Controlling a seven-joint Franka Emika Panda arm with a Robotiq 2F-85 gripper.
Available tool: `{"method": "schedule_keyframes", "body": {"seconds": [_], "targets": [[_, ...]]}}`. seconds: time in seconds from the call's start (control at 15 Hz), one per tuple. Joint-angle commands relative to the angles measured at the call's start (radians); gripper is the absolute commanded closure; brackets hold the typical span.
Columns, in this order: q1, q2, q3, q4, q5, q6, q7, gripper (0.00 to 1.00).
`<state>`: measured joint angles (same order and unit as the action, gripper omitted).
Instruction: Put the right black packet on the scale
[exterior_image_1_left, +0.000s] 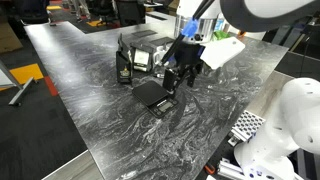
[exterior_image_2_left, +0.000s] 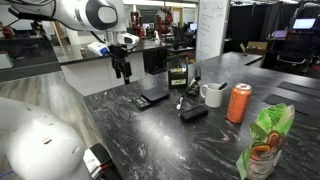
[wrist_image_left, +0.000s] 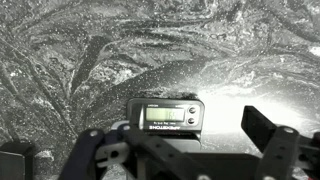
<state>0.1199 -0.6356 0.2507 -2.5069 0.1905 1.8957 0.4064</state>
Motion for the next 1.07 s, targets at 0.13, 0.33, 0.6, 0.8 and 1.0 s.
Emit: {"method": "schedule_keyframes", "body": {"seconds": [0.13,0.33,0.6,0.8,1.0], "targets": [[-0.004,0.018,-0.007,0.023,-0.019,-0.029,-0.023,0.0],[-0.008,0.064,-0.031,0.074,-0.069,-0.059,-0.107,0.0],[-0.014,0.153,-0.041,0.171,-0.178,-0.063,-0.201,0.0],[-0.017,0.224,-0.022,0.265,-0.295,-0.061,-0.212,0.0],[0.002,0.195,-0.038,0.243,-0.319,-0.033,-0.207,0.0]]}}
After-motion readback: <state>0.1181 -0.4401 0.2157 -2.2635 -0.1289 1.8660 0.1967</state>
